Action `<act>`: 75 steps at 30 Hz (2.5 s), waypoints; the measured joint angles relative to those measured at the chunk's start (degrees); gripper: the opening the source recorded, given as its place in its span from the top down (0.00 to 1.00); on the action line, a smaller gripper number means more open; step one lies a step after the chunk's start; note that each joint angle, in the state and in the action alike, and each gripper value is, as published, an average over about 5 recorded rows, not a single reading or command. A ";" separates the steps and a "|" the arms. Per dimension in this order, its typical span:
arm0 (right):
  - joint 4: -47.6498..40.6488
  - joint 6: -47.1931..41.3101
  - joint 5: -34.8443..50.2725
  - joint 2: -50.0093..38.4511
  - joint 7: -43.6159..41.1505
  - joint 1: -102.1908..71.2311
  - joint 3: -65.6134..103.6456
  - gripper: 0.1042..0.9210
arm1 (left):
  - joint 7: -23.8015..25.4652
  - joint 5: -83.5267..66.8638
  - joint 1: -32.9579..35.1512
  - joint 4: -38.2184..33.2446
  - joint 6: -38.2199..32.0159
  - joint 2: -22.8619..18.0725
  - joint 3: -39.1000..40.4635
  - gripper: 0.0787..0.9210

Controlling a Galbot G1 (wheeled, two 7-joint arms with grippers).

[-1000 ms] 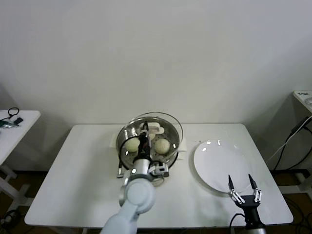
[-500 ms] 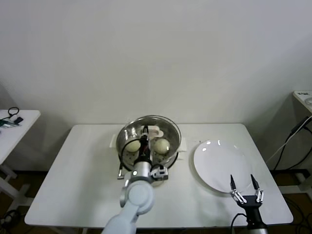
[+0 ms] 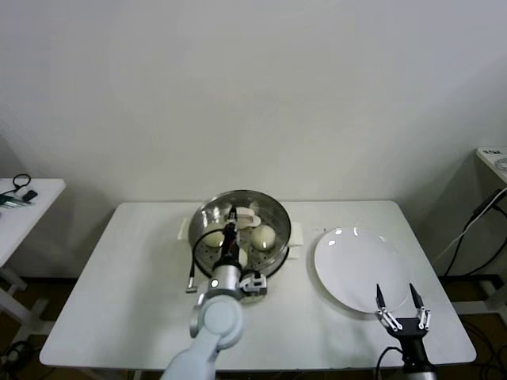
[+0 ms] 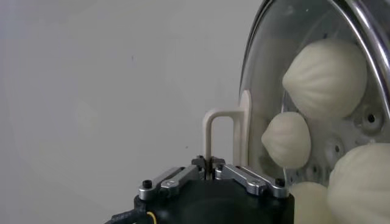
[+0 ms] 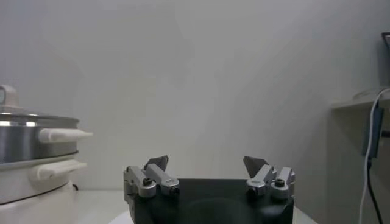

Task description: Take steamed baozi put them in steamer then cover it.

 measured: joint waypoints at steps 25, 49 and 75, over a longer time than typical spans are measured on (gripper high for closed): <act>0.51 -1.16 -0.30 0.22 -1.46 0.27 -0.43 0.12 | -1.46 -11.31 2.58 -8.51 0.29 4.91 1.50 0.36; 3.10 -6.84 0.49 1.01 4.08 -0.25 -0.69 0.12 | -10.13 -67.71 20.79 -16.89 -19.41 13.29 -28.20 0.12; 2.86 -11.84 0.17 0.13 4.05 0.64 -1.62 0.12 | -6.96 -102.66 28.37 2.71 -42.05 12.09 -34.85 0.12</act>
